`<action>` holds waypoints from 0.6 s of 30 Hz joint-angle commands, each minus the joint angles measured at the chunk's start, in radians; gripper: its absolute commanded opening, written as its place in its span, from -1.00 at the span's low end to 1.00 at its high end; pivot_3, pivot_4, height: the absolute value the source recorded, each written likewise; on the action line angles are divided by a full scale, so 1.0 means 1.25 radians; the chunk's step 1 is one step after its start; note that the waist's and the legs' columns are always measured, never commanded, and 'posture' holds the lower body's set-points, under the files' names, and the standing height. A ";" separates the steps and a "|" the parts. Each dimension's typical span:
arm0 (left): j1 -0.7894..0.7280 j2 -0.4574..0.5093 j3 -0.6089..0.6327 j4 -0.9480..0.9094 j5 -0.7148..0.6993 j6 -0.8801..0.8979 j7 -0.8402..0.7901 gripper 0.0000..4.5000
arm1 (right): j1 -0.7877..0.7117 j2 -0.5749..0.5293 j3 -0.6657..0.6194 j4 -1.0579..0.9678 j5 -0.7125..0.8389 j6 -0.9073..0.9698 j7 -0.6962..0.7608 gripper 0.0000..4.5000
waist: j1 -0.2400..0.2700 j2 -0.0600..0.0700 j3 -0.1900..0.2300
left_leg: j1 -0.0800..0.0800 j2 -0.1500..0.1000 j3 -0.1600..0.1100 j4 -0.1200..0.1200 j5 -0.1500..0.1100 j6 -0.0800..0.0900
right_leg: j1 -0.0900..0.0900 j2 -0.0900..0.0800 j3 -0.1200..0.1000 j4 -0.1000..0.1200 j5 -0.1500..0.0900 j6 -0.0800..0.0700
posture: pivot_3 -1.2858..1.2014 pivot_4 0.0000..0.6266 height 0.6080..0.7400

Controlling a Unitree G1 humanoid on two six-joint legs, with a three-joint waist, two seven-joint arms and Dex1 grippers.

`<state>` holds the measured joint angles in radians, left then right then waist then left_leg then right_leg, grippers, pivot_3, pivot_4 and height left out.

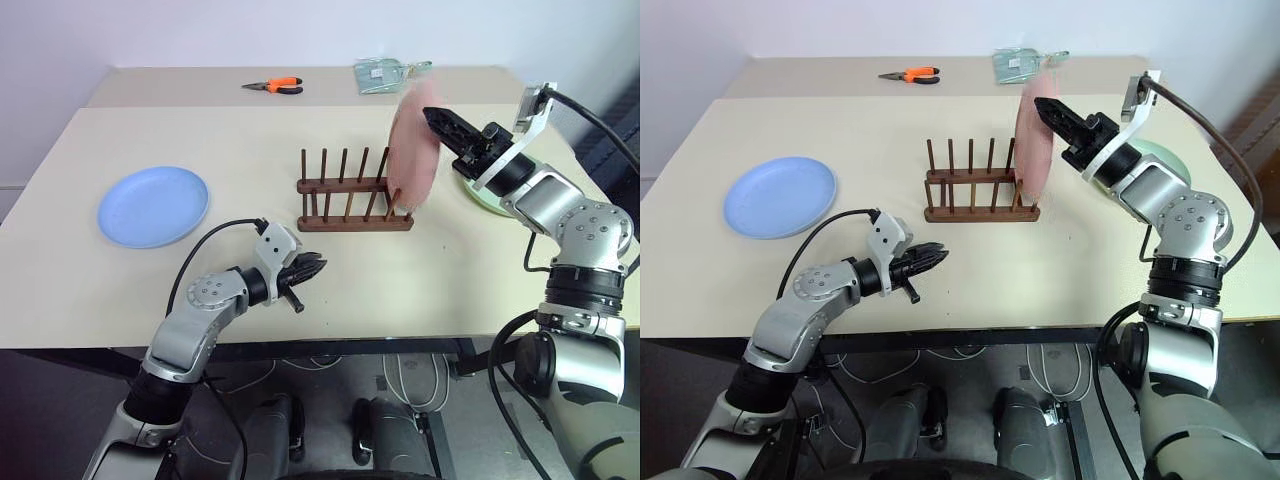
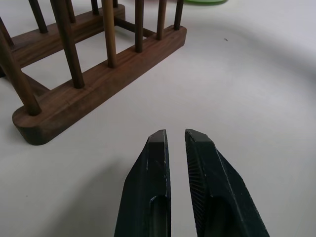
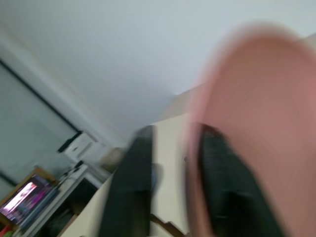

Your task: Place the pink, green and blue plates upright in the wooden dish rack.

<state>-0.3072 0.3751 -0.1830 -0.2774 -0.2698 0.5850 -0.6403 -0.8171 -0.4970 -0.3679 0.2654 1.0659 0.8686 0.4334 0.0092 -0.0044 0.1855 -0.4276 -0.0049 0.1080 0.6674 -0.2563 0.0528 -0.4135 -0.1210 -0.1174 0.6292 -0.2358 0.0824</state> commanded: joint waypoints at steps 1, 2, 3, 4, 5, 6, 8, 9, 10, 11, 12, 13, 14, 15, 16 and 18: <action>0.001 0.008 0.006 -0.045 -0.010 0.000 -0.004 0.04 | -0.009 -0.037 0.024 -0.068 -0.115 -0.110 0.030 0.27 | 0.000 0.000 0.000 | 0.000 0.000 0.000 0.000 0.000 0.000 | 0.000 0.000 0.000 0.000 0.000 0.000 | 0.03 -0.52 1.00; -0.001 0.007 0.003 -0.047 -0.006 0.000 0.002 0.26 | 0.001 -0.053 0.030 -0.088 -0.144 -0.134 0.046 0.27 | 0.001 0.000 0.000 | 0.000 0.000 0.000 0.000 0.000 0.000 | 0.000 0.000 0.000 0.000 0.000 0.000 | 0.03 -0.52 1.00; -0.002 0.007 0.003 -0.052 -0.006 0.003 0.006 0.45 | 0.016 -0.071 0.031 -0.110 -0.167 -0.154 0.062 0.27 | 0.002 0.000 0.000 | 0.000 0.000 0.000 0.000 0.000 0.000 | 0.000 0.000 0.000 0.000 0.000 0.000 | 0.03 -0.52 1.00; -0.003 0.004 0.002 -0.058 -0.009 0.004 0.007 0.66 | 0.035 -0.096 0.018 -0.130 -0.181 -0.167 0.072 0.27 | 0.004 0.000 0.000 | 0.000 0.000 0.000 0.000 0.000 0.000 | 0.000 0.000 0.000 0.000 0.000 0.000 | 0.03 -0.52 1.00; -0.004 0.002 0.001 -0.068 -0.012 0.008 0.010 0.86 | 0.058 -0.121 -0.002 -0.143 -0.194 -0.180 0.081 0.27 | 0.006 0.000 0.000 | -0.001 0.000 0.000 0.000 0.000 0.000 | 0.000 0.000 0.000 0.000 0.000 0.000 | 0.03 -0.52 1.00; -0.005 -0.002 0.000 -0.076 -0.016 0.012 0.011 0.86 | 0.079 -0.145 -0.023 -0.145 -0.202 -0.184 0.080 0.27 | 0.007 0.000 0.000 | -0.001 0.000 0.000 0.000 0.000 0.000 | 0.000 0.000 0.000 0.000 0.000 0.001 | 0.03 -0.52 1.00; -0.007 -0.006 -0.001 -0.084 -0.020 0.018 0.013 0.86 | 0.105 -0.174 -0.039 -0.136 -0.222 -0.192 0.079 0.27 | 0.005 0.000 0.000 | -0.001 -0.001 0.000 0.000 0.000 0.001 | 0.000 0.000 0.000 -0.001 0.000 0.001 | 0.03 -0.52 1.00; -0.007 -0.008 -0.004 -0.085 -0.021 0.018 0.010 0.86 | 0.131 -0.201 -0.016 -0.122 -0.271 -0.218 0.095 0.27 | 0.003 0.000 0.000 | -0.001 -0.001 0.000 0.000 0.000 0.001 | 0.000 0.000 0.000 -0.001 0.000 0.001 | 0.03 -0.52 1.00; -0.007 -0.009 -0.006 -0.085 -0.022 0.019 0.008 0.86 | 0.149 -0.219 0.003 -0.112 -0.309 -0.238 0.109 0.27 | 0.001 0.001 0.000 | -0.001 -0.001 0.000 0.000 0.000 0.001 | 0.000 -0.001 0.000 -0.001 0.000 0.001 | 0.03 -0.52 1.00; -0.009 -0.009 -0.011 -0.083 -0.023 0.017 0.002 0.86 | 0.176 -0.248 0.055 -0.084 -0.383 -0.284 0.135 0.27 | -0.002 0.001 0.000 | 0.000 0.000 0.000 0.000 0.000 0.000 | 0.000 0.000 0.000 -0.001 0.000 0.001 | 0.03 -0.52 1.00; -0.011 -0.010 -0.015 -0.081 -0.023 0.016 -0.002 0.86 | 0.193 -0.266 0.091 -0.063 -0.436 -0.318 0.155 0.27 | -0.004 0.001 0.000 | 0.000 0.000 0.001 0.000 0.000 0.000 | 0.000 0.000 0.001 -0.001 0.000 0.001 | 0.03 -0.52 1.00; -0.013 -0.010 -0.019 -0.081 -0.024 0.015 -0.006 0.86 | 0.201 -0.279 0.141 -0.023 -0.504 -0.374 0.168 0.27 | -0.006 0.001 0.000 | 0.001 0.000 0.001 0.000 0.000 0.000 | 0.000 0.001 0.001 0.000 0.000 0.001 | 0.03 -0.52 1.00; -0.018 -0.012 -0.022 -0.082 -0.029 0.017 -0.011 0.86 | 0.194 -0.285 0.190 0.035 -0.571 -0.426 0.177 0.27 | -0.010 0.001 0.000 | 0.001 0.001 0.001 0.000 0.000 0.000 | 0.000 0.001 0.001 0.000 0.000 0.001 | 0.03 -0.52 1.00; -0.023 -0.013 -0.024 -0.083 -0.035 0.019 -0.016 0.86 | 0.177 -0.286 0.239 0.104 -0.641 -0.488 0.177 0.27 | -0.016 0.001 0.000 | 0.001 0.001 0.002 0.000 0.000 0.000 | 0.000 0.001 0.002 0.000 0.000 0.001 | 0.03 -0.52 1.00; -0.026 -0.014 -0.026 -0.084 -0.038 0.020 -0.020 0.86 | 0.158 -0.285 0.278 0.166 -0.697 -0.543 0.179 0.27 | -0.018 0.001 0.000 | 0.001 0.000 0.002 0.000 0.000 0.000 | 0.000 0.001 0.002 0.000 0.000 0.001 | 0.03 -0.52 1.00; -0.032 -0.014 -0.030 -0.085 -0.038 0.021 -0.022 0.86 | 0.105 -0.276 0.351 0.300 -0.800 -0.648 0.177 0.27 | -0.021 0.002 0.001 | 0.001 0.000 0.002 0.000 0.000 -0.001 | 0.000 0.001 0.003 0.000 0.000 0.001 | 0.03 -0.52 1.00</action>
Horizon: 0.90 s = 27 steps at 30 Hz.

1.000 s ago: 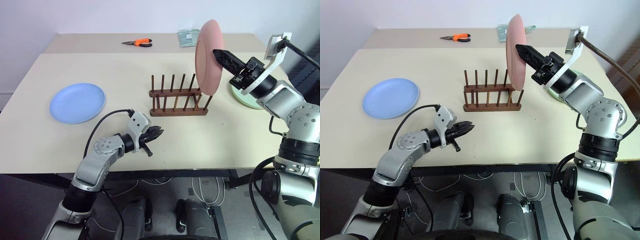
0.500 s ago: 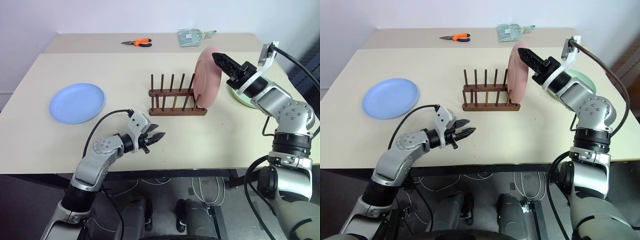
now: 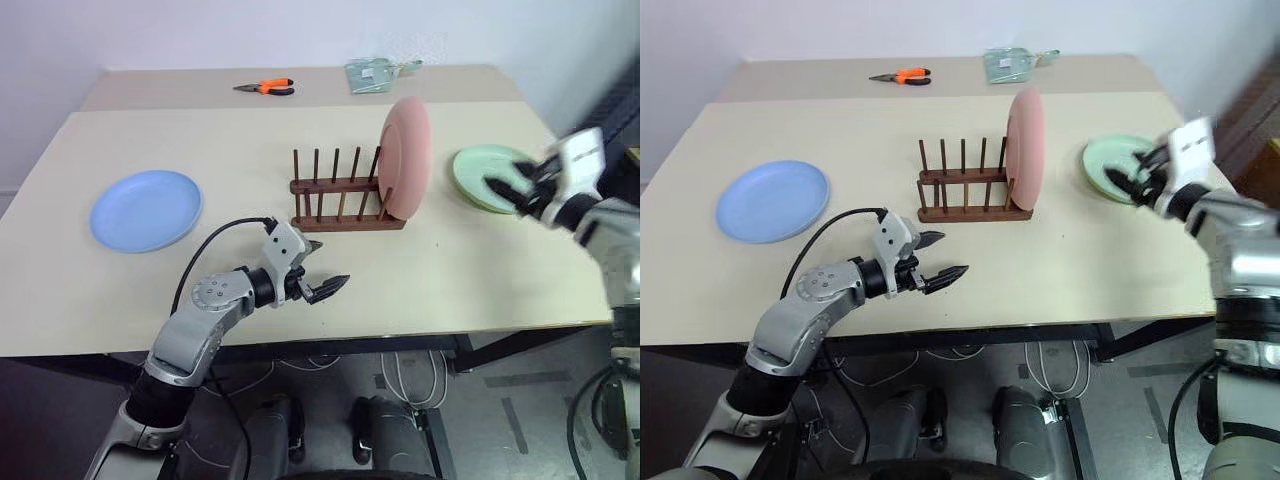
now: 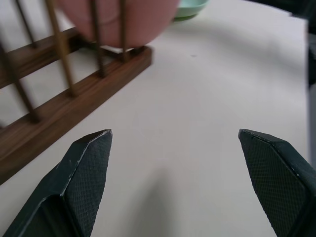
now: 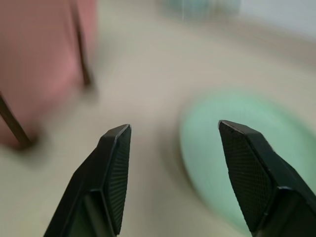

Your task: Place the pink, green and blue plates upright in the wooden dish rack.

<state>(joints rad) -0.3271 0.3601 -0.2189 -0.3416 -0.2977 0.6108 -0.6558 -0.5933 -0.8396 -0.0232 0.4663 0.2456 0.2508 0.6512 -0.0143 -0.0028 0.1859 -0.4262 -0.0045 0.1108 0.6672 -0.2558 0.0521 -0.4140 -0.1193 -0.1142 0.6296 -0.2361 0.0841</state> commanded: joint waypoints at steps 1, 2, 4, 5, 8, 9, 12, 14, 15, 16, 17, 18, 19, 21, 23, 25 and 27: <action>-0.017 -0.002 -0.003 -0.034 -0.016 0.001 -0.008 0.86 | -0.106 0.005 0.106 0.210 -0.187 -0.200 -0.009 0.27 | -0.002 0.001 0.001 | 0.000 0.000 0.000 0.000 0.000 0.000 | -0.001 0.000 0.000 0.001 0.000 0.000 | 0.03 -0.52 1.00; -0.019 -0.002 -0.004 -0.034 -0.015 0.001 -0.008 0.86 | -0.141 0.016 0.127 0.282 -0.220 -0.236 -0.025 0.27 | -0.003 0.001 0.001 | 0.000 0.000 0.000 0.000 0.001 -0.001 | -0.001 0.000 0.001 0.001 0.000 0.000 | 0.03 -0.52 1.00; -0.018 -0.004 -0.005 -0.035 -0.013 0.003 -0.004 0.86 | -0.213 0.041 0.159 0.421 -0.278 -0.293 -0.068 0.27 | -0.003 0.001 0.001 | 0.000 0.000 0.001 0.000 0.001 -0.001 | -0.001 0.000 0.001 0.001 0.000 0.000 | 0.03 -0.52 1.00; -0.017 -0.004 -0.005 -0.037 -0.013 0.004 -0.002 0.86 | -0.240 0.052 0.169 0.472 -0.298 -0.313 -0.084 0.27 | -0.003 0.001 0.001 | 0.000 0.000 0.001 0.000 0.001 -0.001 | -0.001 0.000 0.001 0.001 0.000 0.000 | 0.03 -0.52 1.00; -0.006 -0.002 -0.006 -0.047 -0.011 0.007 0.003 0.86 | -0.294 0.081 0.183 0.584 -0.340 -0.347 -0.116 0.27 | 0.000 0.001 0.001 | 0.000 0.000 0.000 0.000 0.001 -0.002 | 0.000 0.000 0.001 0.000 0.000 0.000 | 0.03 -0.52 1.00; -0.002 -0.001 -0.006 -0.052 -0.010 0.008 0.006 0.86 | -0.304 0.088 0.186 0.609 -0.353 -0.353 -0.122 0.27 | 0.001 0.001 0.001 | 0.000 0.000 0.000 0.000 0.001 -0.002 | 0.000 0.000 0.000 0.000 0.000 0.000 | 0.03 -0.52 1.00; 0.008 0.003 -0.006 -0.061 -0.007 0.010 0.015 0.89 | -0.318 0.098 0.188 0.648 -0.378 -0.366 -0.125 -0.08 | 0.002 0.001 0.001 | 0.000 0.000 -0.001 0.000 0.001 -0.002 | 0.001 0.000 0.000 -0.001 0.000 0.000 | 0.03 -0.52 1.00; 0.017 0.007 -0.004 -0.067 -0.006 0.011 0.018 0.89 | -0.322 0.099 0.181 0.657 -0.384 -0.375 -0.125 -0.52 | 0.001 0.001 0.001 | 0.001 0.000 -0.001 0.000 0.001 -0.002 | 0.002 0.000 -0.001 -0.001 0.000 0.000 | 0.03 -0.52 1.00; 0.020 0.010 -0.003 -0.070 -0.006 0.011 0.020 0.89 | -0.323 0.099 0.177 0.658 -0.386 -0.380 -0.130 -0.74 | 0.001 0.001 0.001 | 0.001 0.000 -0.001 0.000 0.001 -0.002 | 0.002 0.000 0.000 -0.001 0.000 0.000 | 0.03 -0.52 1.00; 0.023 0.011 -0.003 -0.071 -0.005 0.010 0.021 0.89 | -0.325 0.099 0.170 0.657 -0.385 -0.384 -0.137 -0.98 | 0.000 0.001 0.001 | 0.001 0.000 -0.001 0.000 0.001 -0.002 | 0.002 0.000 -0.001 -0.001 0.000 0.000 | 0.03 -0.52 1.00; 0.026 0.013 -0.003 -0.073 -0.006 0.011 0.023 0.89 | -0.326 0.097 0.163 0.654 -0.384 -0.391 -0.148 -0.98 | -0.001 0.001 0.001 | 0.001 0.000 -0.001 0.000 0.001 -0.002 | 0.002 0.000 0.000 -0.001 0.000 0.000 | 0.03 -0.52 1.00; 0.028 0.014 -0.003 -0.075 -0.006 0.012 0.025 0.89 | -0.325 0.092 0.161 0.649 -0.387 -0.404 -0.165 -0.98 | -0.001 0.001 0.001 | 0.001 0.000 -0.001 0.000 0.001 -0.002 | 0.002 0.000 0.000 -0.001 0.000 0.000 | 0.03 -0.52 1.00; 0.029 0.014 -0.003 -0.077 -0.006 0.013 0.027 0.89 | -0.322 0.084 0.160 0.639 -0.392 -0.421 -0.184 -0.98 | -0.002 0.001 0.001 | 0.001 0.000 -0.001 0.000 0.001 -0.002 | 0.002 0.000 0.000 -0.001 0.000 0.000 | 0.03 -0.52 1.00; 0.032 0.015 -0.002 -0.079 -0.006 0.013 0.029 0.89 | -0.312 0.058 0.164 0.606 -0.410 -0.467 -0.224 -0.98 | -0.001 0.001 0.001 | 0.001 0.000 -0.001 0.000 0.001 -0.002 | 0.002 0.000 0.000 -0.001 0.000 0.000 | 0.03 -0.52 1.00; 0.034 0.020 0.003 -0.080 -0.006 0.013 0.029 0.89 | -0.294 0.025 0.151 0.542 -0.412 -0.513 -0.245 -0.98 | 0.001 0.002 0.001 | 0.001 0.000 -0.001 0.000 0.001 -0.002 | 0.002 0.000 0.000 -0.001 0.000 0.000 | 0.03 -0.52 1.00; 0.035 0.026 0.010 -0.079 -0.009 0.014 0.028 0.89 | -0.266 0.006 0.106 0.454 -0.364 -0.529 -0.220 -0.98 | 0.001 0.002 0.001 | 0.001 0.000 -0.001 0.000 0.001 -0.002 | 0.002 0.000 0.000 -0.001 0.000 0.000 | 0.03 -0.52 1.00; 0.036 0.035 0.018 -0.076 -0.013 0.013 0.025 0.89 | -0.220 -0.003 0.034 0.295 -0.272 -0.483 -0.169 -0.98 | 0.001 0.002 0.001 | 0.001 0.000 -0.001 0.000 0.001 -0.002 | 0.002 0.000 0.000 -0.001 0.000 0.000 | 0.03 -0.52 1.00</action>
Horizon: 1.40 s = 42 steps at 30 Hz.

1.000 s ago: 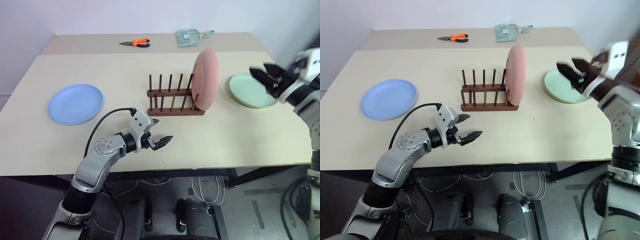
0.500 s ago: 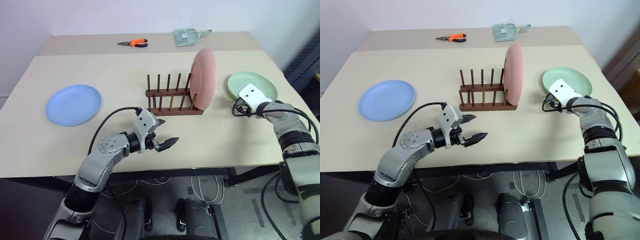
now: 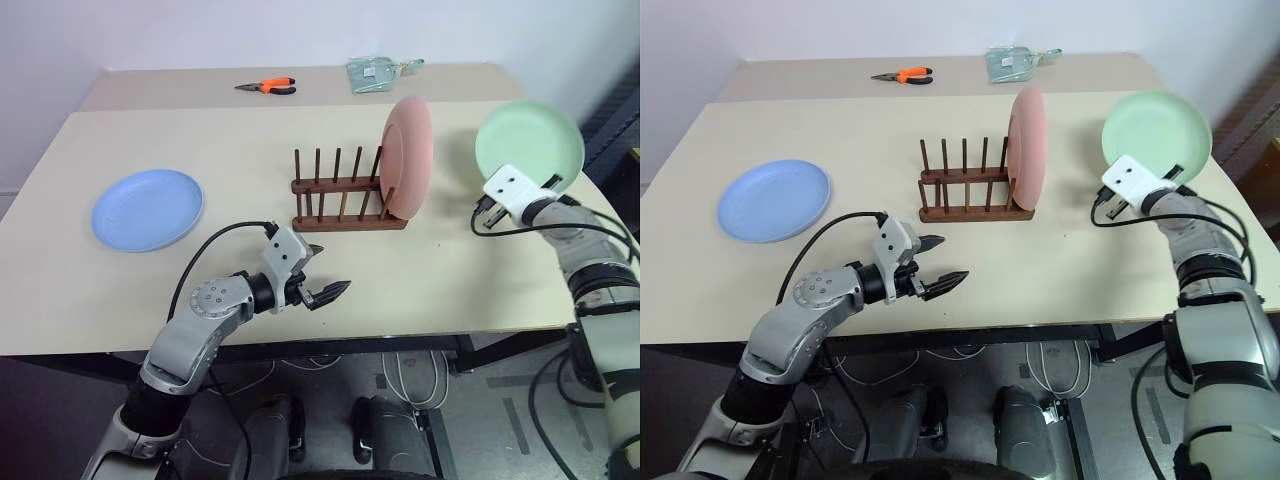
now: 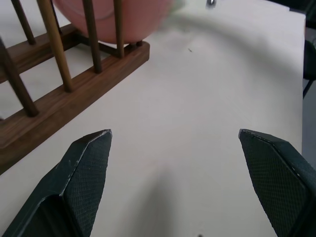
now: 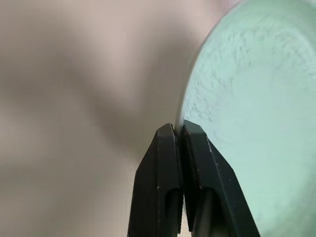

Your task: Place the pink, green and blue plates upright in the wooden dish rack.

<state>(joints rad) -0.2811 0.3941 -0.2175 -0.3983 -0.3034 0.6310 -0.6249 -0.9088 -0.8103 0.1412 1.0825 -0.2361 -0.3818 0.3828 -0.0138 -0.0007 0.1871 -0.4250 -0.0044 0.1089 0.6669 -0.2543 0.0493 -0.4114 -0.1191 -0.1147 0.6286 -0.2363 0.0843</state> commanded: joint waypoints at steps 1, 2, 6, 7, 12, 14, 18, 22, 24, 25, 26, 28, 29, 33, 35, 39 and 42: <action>-0.001 0.013 0.023 -0.026 -0.009 -0.005 -0.003 0.89 | 0.059 -0.022 -0.155 -0.329 0.203 0.097 0.076 -0.98 | 0.000 0.000 0.000 | 0.000 0.000 0.000 0.000 0.000 0.000 | 0.000 0.000 0.000 0.000 0.000 0.000 | 0.03 -0.52 1.00; -0.001 0.019 0.028 -0.021 -0.009 -0.007 -0.007 0.89 | 0.082 -0.015 -0.211 -0.462 0.299 0.189 0.103 -0.98 | -0.002 0.000 0.000 | 0.000 0.001 0.000 0.000 0.000 0.000 | 0.000 0.000 0.000 0.000 0.000 0.000 | 0.03 -0.52 1.00; -0.006 0.038 0.047 0.001 -0.016 -0.016 -0.021 0.89 | 0.152 -0.004 -0.334 -0.908 0.752 0.583 0.185 -0.98 | 0.001 0.002 0.001 | 0.000 0.002 -0.002 0.000 0.000 -0.001 | 0.000 0.000 0.000 0.001 0.000 0.000 | 0.03 -0.52 1.00; -0.006 0.043 0.051 0.006 -0.016 -0.019 -0.025 0.89 | 0.156 0.003 -0.356 -0.969 0.844 0.642 0.190 -0.98 | 0.002 0.002 0.001 | 0.000 0.002 -0.002 0.000 0.000 -0.001 | 0.000 0.000 0.000 0.000 0.000 0.000 | 0.03 -0.52 1.00; 0.002 0.066 0.068 0.026 -0.012 -0.029 -0.038 0.89 | 0.130 0.062 -0.396 -1.113 1.243 0.845 0.133 -0.98 | 0.003 0.001 0.000 | 0.000 0.001 -0.003 0.000 -0.003 0.004 | 0.001 -0.003 -0.002 0.000 0.000 -0.001 | 0.03 -0.52 1.00; 0.005 0.069 0.070 0.025 -0.012 -0.030 -0.039 0.89 | 0.117 0.099 -0.380 -1.119 1.346 0.883 0.092 -0.98 | 0.005 0.001 0.000 | 0.000 0.001 -0.003 0.000 -0.004 0.005 | 0.000 -0.004 -0.002 0.000 0.000 -0.001 | 0.03 -0.52 1.00; 0.018 0.066 0.075 0.010 -0.015 -0.021 -0.032 0.89 | 0.073 0.192 -0.314 -1.032 1.350 0.922 0.005 -0.98 | 0.002 0.001 0.000 | -0.001 0.000 -0.003 0.000 -0.002 0.003 | -0.001 -0.004 -0.002 0.000 0.000 -0.001 | 0.03 -0.52 1.00; 0.031 0.063 0.076 -0.005 -0.013 -0.016 -0.023 0.89 | 0.033 0.239 -0.294 -0.894 1.327 0.960 0.000 -0.98 | 0.003 0.001 0.000 | -0.001 0.000 -0.002 0.000 -0.001 0.002 | -0.001 -0.004 -0.003 0.000 0.000 -0.001 | 0.03 -0.52 1.00; 0.036 0.062 0.080 -0.010 -0.013 -0.014 -0.017 0.89 | 0.016 0.251 -0.285 -0.835 1.308 0.980 0.008 -0.98 | 0.004 0.001 0.000 | -0.002 0.000 -0.002 0.000 -0.002 0.002 | -0.001 -0.004 -0.003 0.000 0.000 -0.001 | 0.03 -0.52 1.00; 0.039 0.063 0.083 -0.012 -0.014 -0.013 -0.013 0.89 | 0.007 0.258 -0.284 -0.804 1.301 0.991 0.006 -0.98 | 0.003 0.001 0.000 | -0.002 -0.001 -0.002 0.000 -0.002 0.003 | -0.001 -0.004 -0.003 0.000 0.000 -0.001 | 0.03 -0.52 1.00; 0.041 0.063 0.084 -0.014 -0.015 -0.012 -0.011 0.89 | 0.000 0.264 -0.285 -0.784 1.294 1.000 0.005 -0.98 | 0.003 0.001 0.000 | -0.002 -0.001 -0.002 0.000 -0.002 0.003 | -0.001 -0.004 -0.003 0.000 0.000 -0.001 | 0.03 -0.52 1.00; 0.046 0.064 0.087 -0.019 -0.017 -0.009 -0.005 0.89 | -0.007 0.267 -0.280 -0.760 1.261 1.011 0.012 -0.98 | 0.003 0.001 0.000 | -0.002 -0.001 -0.001 0.000 -0.002 0.003 | -0.002 -0.004 -0.003 0.000 0.000 -0.001 | 0.03 -0.52 1.00; 0.049 0.064 0.087 -0.023 -0.017 -0.008 -0.002 0.89 | -0.007 0.269 -0.278 -0.751 1.246 1.014 0.017 -0.98 | 0.003 0.001 0.000 | -0.002 -0.001 -0.001 0.000 -0.002 0.003 | -0.002 -0.004 -0.003 0.000 0.000 -0.001 | 0.03 -0.52 1.00; 0.060 0.066 0.090 -0.034 -0.021 -0.004 0.004 0.89 | -0.006 0.278 -0.274 -0.724 1.194 1.025 0.029 -0.98 | 0.002 0.001 0.000 | -0.002 -0.001 -0.001 0.000 -0.002 0.003 | -0.002 -0.004 -0.002 0.000 0.000 -0.001 | 0.03 -0.52 1.00; 0.061 0.065 0.089 -0.035 -0.021 -0.003 0.004 0.89 | -0.007 0.280 -0.268 -0.712 1.164 1.029 0.044 -0.98 | 0.002 0.001 0.000 | -0.002 0.000 -0.001 0.000 -0.002 0.003 | -0.002 -0.003 -0.002 0.000 0.000 -0.001 | 0.03 -0.52 1.00; 0.053 0.060 0.090 -0.029 -0.033 0.000 -0.003 0.95 | -0.018 0.283 -0.247 -0.714 1.075 1.002 0.079 -0.61 | 0.002 0.001 0.000 | -0.002 0.000 -0.001 0.000 -0.002 0.003 | -0.002 -0.003 -0.002 0.000 0.000 -0.001 | 0.03 -0.52 1.00; 0.051 0.054 0.099 -0.031 -0.052 0.008 -0.002 1.00 | -0.017 0.271 -0.197 -0.743 0.944 0.920 0.117 0.03 | 0.001 0.001 0.000 | -0.002 0.000 -0.001 0.000 -0.002 0.002 | -0.002 -0.003 -0.002 0.000 0.000 0.000 | 0.03 -0.52 1.00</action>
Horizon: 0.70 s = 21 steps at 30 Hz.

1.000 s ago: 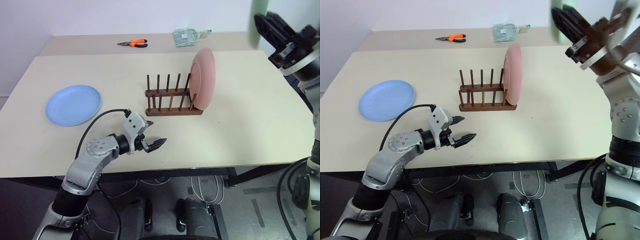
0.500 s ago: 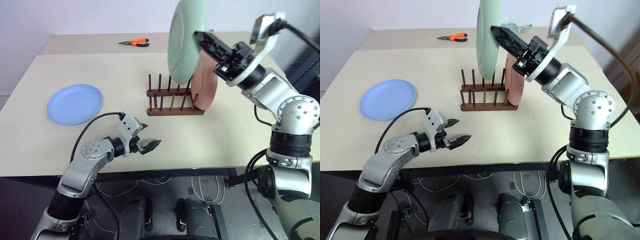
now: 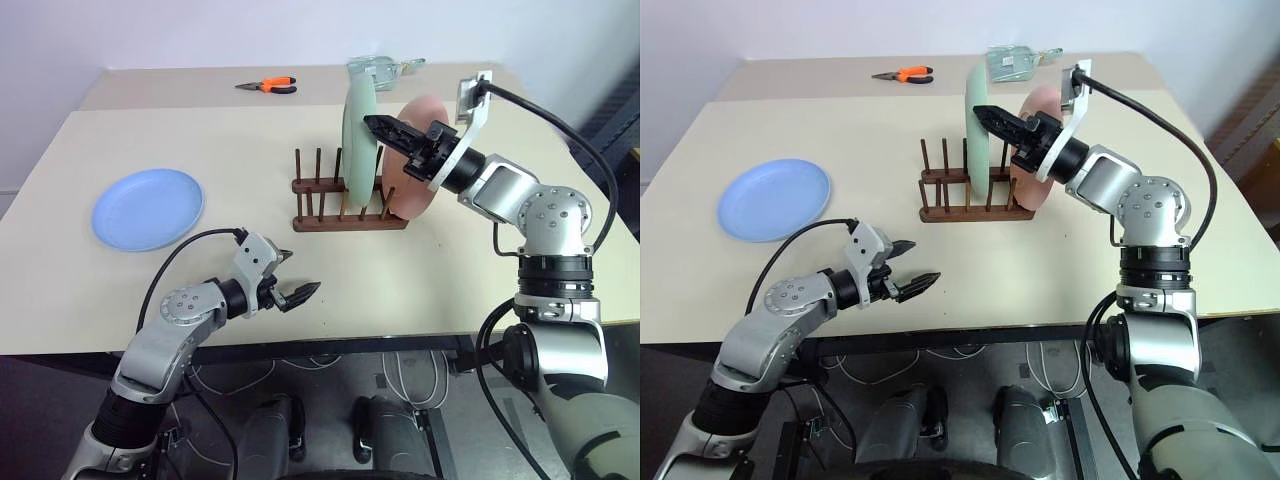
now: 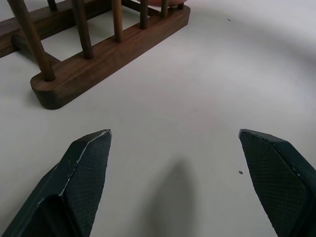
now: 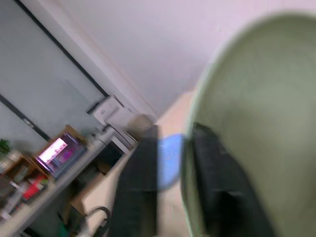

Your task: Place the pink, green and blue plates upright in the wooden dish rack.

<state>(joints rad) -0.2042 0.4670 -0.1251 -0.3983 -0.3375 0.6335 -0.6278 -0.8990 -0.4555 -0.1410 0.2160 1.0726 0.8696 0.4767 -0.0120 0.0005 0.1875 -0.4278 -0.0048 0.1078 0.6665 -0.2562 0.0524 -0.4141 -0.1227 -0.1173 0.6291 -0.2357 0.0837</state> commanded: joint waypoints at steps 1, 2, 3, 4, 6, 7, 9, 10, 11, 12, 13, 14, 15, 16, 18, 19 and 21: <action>-0.010 -0.008 0.032 -0.033 -0.031 0.009 0.006 1.00 | -0.023 -0.017 0.047 -0.065 -0.148 -0.118 0.060 0.03 | 0.000 0.000 0.000 | 0.000 0.000 0.000 0.000 0.000 0.000 | 0.000 0.000 0.000 0.000 0.000 0.000 | 0.03 -0.52 1.00; -0.010 -0.015 0.044 -0.035 -0.038 0.011 0.016 1.00 | -0.021 -0.026 0.068 -0.084 -0.202 -0.164 0.079 0.03 | 0.000 0.000 0.000 | 0.000 0.000 0.000 0.000 0.000 0.000 | 0.000 0.000 0.000 0.000 0.000 0.000 | 0.03 -0.52 1.00; -0.012 -0.022 0.056 -0.035 -0.044 0.012 0.026 1.00 | -0.020 -0.033 0.086 -0.098 -0.248 -0.202 0.092 0.03 | 0.000 0.000 0.000 | 0.000 0.000 0.000 0.000 0.000 0.000 | -0.001 0.000 0.000 0.000 0.000 0.000 | 0.03 -0.52 1.00; -0.016 -0.033 0.075 -0.034 -0.052 0.015 0.042 1.00 | -0.018 -0.043 0.107 -0.115 -0.299 -0.242 0.105 0.03 | 0.001 0.000 0.000 | -0.001 0.000 0.000 0.000 0.000 0.000 | -0.001 0.000 0.000 0.000 0.000 0.000 | 0.03 -0.52 1.00; -0.032 -0.063 0.129 -0.028 -0.085 0.026 0.081 1.00 | -0.017 -0.068 0.148 -0.143 -0.404 -0.321 0.117 0.03 | 0.001 0.000 0.000 | -0.001 0.000 0.000 0.000 0.000 0.000 | -0.001 0.000 0.000 0.000 0.000 0.000 | 0.03 -0.52 1.00; -0.040 -0.078 0.156 -0.026 -0.098 0.026 0.100 1.00 | -0.017 -0.079 0.163 -0.153 -0.454 -0.361 0.119 0.03 | 0.001 0.000 0.000 | -0.001 0.000 0.000 0.000 0.000 0.000 | -0.002 0.001 0.000 0.000 0.000 0.000 | 0.03 -0.52 1.00; -0.066 -0.116 0.222 -0.018 -0.132 0.029 0.155 1.00 | -0.014 -0.097 0.178 -0.174 -0.511 -0.404 0.135 0.03 | 0.001 0.000 0.000 | -0.002 0.000 0.000 0.000 0.000 -0.001 | -0.002 0.000 0.000 0.000 0.000 0.000 | 0.03 -0.52 1.00; -0.080 -0.134 0.254 -0.014 -0.150 0.032 0.183 1.00 | -0.010 -0.103 0.179 -0.184 -0.523 -0.408 0.145 0.03 | 0.001 0.000 0.000 | -0.002 0.000 0.000 0.000 0.000 -0.001 | -0.002 0.000 0.000 0.000 0.000 0.000 | 0.03 -0.52 1.00; -0.094 -0.151 0.290 -0.010 -0.177 0.043 0.210 1.00 | -0.007 -0.105 0.174 -0.197 -0.517 -0.386 0.151 0.03 | 0.001 -0.001 0.000 | -0.002 0.000 0.000 0.000 0.000 -0.001 | -0.002 0.001 0.000 0.000 0.000 0.000 | 0.03 -0.52 1.00; -0.104 -0.160 0.315 -0.009 -0.194 0.046 0.228 1.00 | -0.003 -0.111 0.175 -0.207 -0.525 -0.381 0.158 0.03 | 0.001 -0.001 0.000 | -0.001 0.000 0.000 0.000 0.000 -0.001 | -0.001 0.001 0.000 0.000 0.000 0.000 | 0.03 -0.52 1.00; -0.112 -0.163 0.337 -0.007 -0.212 0.056 0.240 1.00 | 0.002 -0.116 0.177 -0.218 -0.532 -0.371 0.166 0.03 | 0.000 -0.001 0.000 | -0.001 0.000 0.000 0.000 0.001 -0.001 | -0.001 0.001 0.000 0.000 0.000 0.000 | 0.03 -0.52 1.00; -0.115 -0.162 0.349 -0.006 -0.222 0.060 0.246 1.00 | 0.008 -0.118 0.178 -0.225 -0.537 -0.364 0.173 0.03 | 0.000 -0.001 0.000 | -0.001 0.000 0.000 0.000 0.001 -0.001 | -0.001 0.001 0.000 0.000 0.000 0.000 | 0.03 -0.52 1.00; -0.114 -0.155 0.352 -0.006 -0.223 0.062 0.248 1.00 | 0.014 -0.117 0.178 -0.229 -0.543 -0.361 0.178 0.03 | 0.000 -0.001 0.000 | -0.001 0.000 0.000 0.000 0.001 -0.001 | -0.001 0.001 0.000 0.000 0.000 0.000 | 0.03 -0.52 1.00; -0.111 -0.145 0.349 -0.004 -0.218 0.061 0.248 1.00 | 0.021 -0.119 0.182 -0.229 -0.558 -0.368 0.180 0.03 | 0.001 -0.001 0.000 | -0.001 0.000 0.000 0.000 0.001 -0.001 | -0.001 0.001 0.000 0.000 0.000 0.000 | 0.03 -0.52 1.00; -0.108 -0.129 0.341 0.002 -0.200 0.052 0.253 1.00 | 0.028 -0.121 0.190 -0.218 -0.599 -0.404 0.183 0.03 | 0.001 -0.001 0.000 | -0.001 0.000 0.000 0.000 0.001 -0.001 | 0.000 0.002 0.000 0.000 0.000 0.000 | 0.03 -0.52 1.00; -0.115 -0.135 0.359 0.014 -0.190 0.036 0.281 1.00 | 0.025 -0.119 0.185 -0.210 -0.609 -0.420 0.187 0.03 | 0.001 -0.001 0.000 | -0.001 0.000 0.000 0.000 0.001 -0.001 | 0.000 0.002 0.000 0.000 0.000 0.000 | 0.03 -0.52 1.00; -0.157 -0.157 0.425 0.061 -0.145 0.000 0.414 1.00 | 0.017 -0.110 0.165 -0.223 -0.598 -0.443 0.205 0.28 | 0.002 -0.001 0.000 | -0.001 0.000 0.000 0.000 0.001 -0.001 | -0.001 0.002 0.000 0.000 0.000 0.000 | 0.03 -0.52 1.00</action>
<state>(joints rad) -0.3529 0.2763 0.3215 -0.3440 -0.5667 0.6861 -0.2299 -0.8527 -0.5941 0.1042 -0.0279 0.3200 0.3607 0.7156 -0.0096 -0.0009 0.1877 -0.4287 -0.0047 0.1083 0.6669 -0.2553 0.0508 -0.4147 -0.1200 -0.1177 0.6293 -0.2357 0.0841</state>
